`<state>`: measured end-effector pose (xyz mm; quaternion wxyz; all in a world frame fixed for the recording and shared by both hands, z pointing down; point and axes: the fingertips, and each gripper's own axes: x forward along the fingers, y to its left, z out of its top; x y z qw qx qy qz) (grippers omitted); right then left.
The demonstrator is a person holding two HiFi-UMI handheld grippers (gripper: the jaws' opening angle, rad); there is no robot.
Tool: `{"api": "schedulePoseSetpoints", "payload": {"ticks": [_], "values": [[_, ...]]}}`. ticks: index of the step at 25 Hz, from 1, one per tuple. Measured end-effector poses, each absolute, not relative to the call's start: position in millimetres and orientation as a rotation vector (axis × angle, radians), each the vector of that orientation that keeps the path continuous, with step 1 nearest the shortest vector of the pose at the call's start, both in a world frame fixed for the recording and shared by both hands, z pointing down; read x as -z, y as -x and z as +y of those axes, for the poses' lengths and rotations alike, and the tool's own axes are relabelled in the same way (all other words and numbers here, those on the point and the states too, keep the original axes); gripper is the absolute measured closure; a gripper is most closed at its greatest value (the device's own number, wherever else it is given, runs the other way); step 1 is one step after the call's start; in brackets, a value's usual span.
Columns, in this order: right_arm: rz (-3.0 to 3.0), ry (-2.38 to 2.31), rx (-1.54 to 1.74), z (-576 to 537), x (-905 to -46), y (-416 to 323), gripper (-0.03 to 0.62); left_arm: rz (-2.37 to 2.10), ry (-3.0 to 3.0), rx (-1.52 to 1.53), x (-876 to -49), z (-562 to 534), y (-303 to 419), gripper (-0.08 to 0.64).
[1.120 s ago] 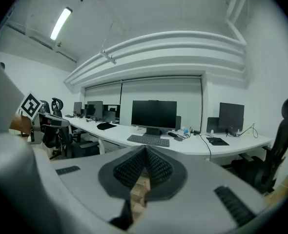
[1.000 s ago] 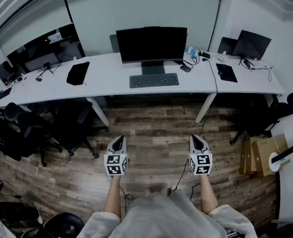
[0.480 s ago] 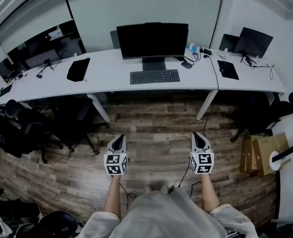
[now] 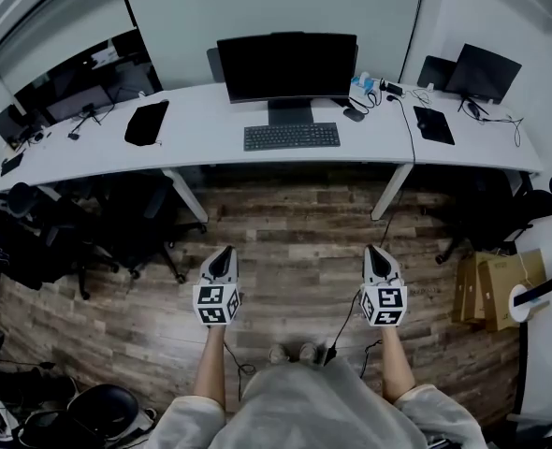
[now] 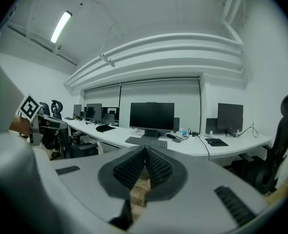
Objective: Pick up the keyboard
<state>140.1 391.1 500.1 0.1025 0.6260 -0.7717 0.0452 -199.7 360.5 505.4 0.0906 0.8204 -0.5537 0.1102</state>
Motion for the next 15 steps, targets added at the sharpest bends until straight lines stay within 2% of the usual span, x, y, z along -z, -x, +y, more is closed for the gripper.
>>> {"api": "schedulePoseSetpoints", "payload": {"ticks": [2,3,4,6,7,8,15], "values": [[-2.304,-1.828,-0.143,391.1,-502.6,-140.8,0.592,-1.638,-2.446,-0.295,-501.1,359.4,193.2,0.543],[-2.327,-1.805,-0.149,391.8,-503.9,-139.3,0.572,-1.632,-2.452,-0.272,-498.4,360.0,190.2,0.539],[-2.355,-1.774,-0.153,392.1,-505.5,-136.8,0.491,-1.624,-2.459,-0.242,-495.6,360.8,187.4,0.503],[-2.396,-1.714,-0.149,390.4,-508.6,-131.8,0.302,-1.608,-2.471,-0.193,-492.0,361.6,182.1,0.366],[-2.402,-1.697,-0.138,389.4,-510.2,-130.7,0.244,-1.607,-2.476,-0.187,-491.6,361.9,179.7,0.323],[-2.402,-1.687,-0.128,389.2,-511.7,-130.4,0.218,-1.608,-2.48,-0.194,-492.1,362.7,177.2,0.312],[-2.408,-1.68,-0.125,394.4,-517.0,-138.5,0.21,-1.607,-2.481,-0.233,-504.2,378.1,157.3,0.291]]}}
